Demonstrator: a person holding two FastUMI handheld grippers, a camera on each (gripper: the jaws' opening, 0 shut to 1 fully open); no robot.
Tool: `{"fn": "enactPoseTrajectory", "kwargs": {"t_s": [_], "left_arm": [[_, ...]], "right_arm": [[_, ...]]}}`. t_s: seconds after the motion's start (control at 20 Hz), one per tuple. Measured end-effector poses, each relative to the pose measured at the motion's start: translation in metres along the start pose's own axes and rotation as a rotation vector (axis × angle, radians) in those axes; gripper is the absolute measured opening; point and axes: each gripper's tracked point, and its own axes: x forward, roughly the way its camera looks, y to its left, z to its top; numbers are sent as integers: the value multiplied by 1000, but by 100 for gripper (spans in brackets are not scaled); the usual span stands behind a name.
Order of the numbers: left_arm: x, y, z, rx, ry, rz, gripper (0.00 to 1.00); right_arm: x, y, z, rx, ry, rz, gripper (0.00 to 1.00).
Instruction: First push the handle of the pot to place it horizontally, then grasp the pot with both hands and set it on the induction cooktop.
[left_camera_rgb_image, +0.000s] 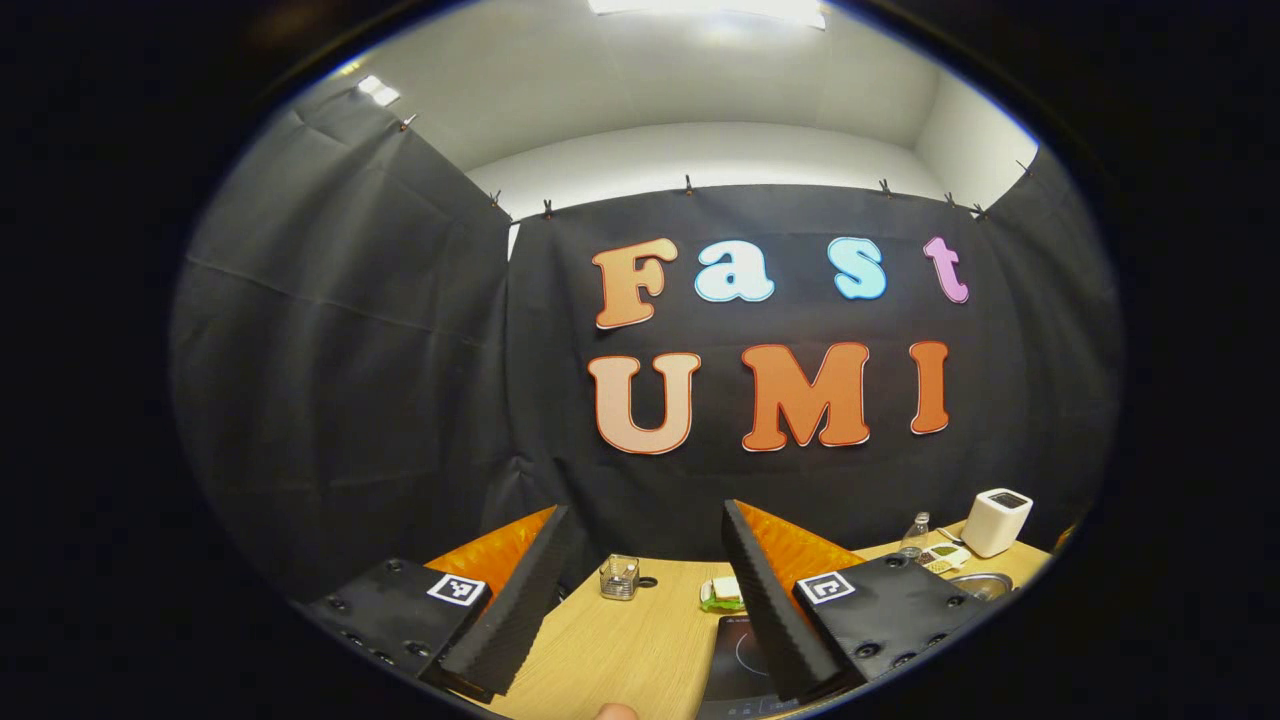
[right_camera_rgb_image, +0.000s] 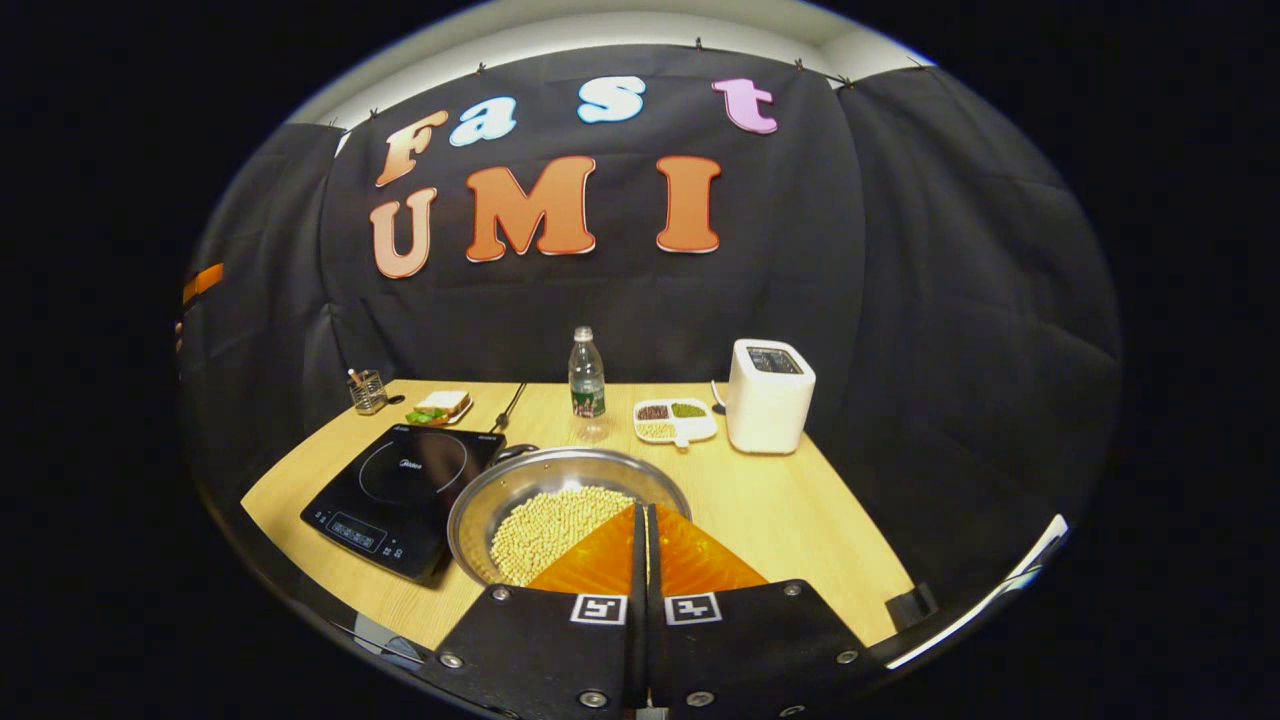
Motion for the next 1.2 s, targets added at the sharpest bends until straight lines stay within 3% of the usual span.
{"fn": "enactPoseTrajectory", "kwargs": {"t_s": [0.35, 0.8, 1.2], "left_arm": [[2, -1, -3, 4, 3, 5, 98], [4, -8, -9, 10, 16, -2, 98], [7, -3, -12, 11, 14, 8, 99]], "right_arm": [[14, 10, -70, 53, 163, 38, 0], [25, 31, -132, 76, 328, 88, 0], [35, 30, -143, 97, 375, 78, 0]]}}
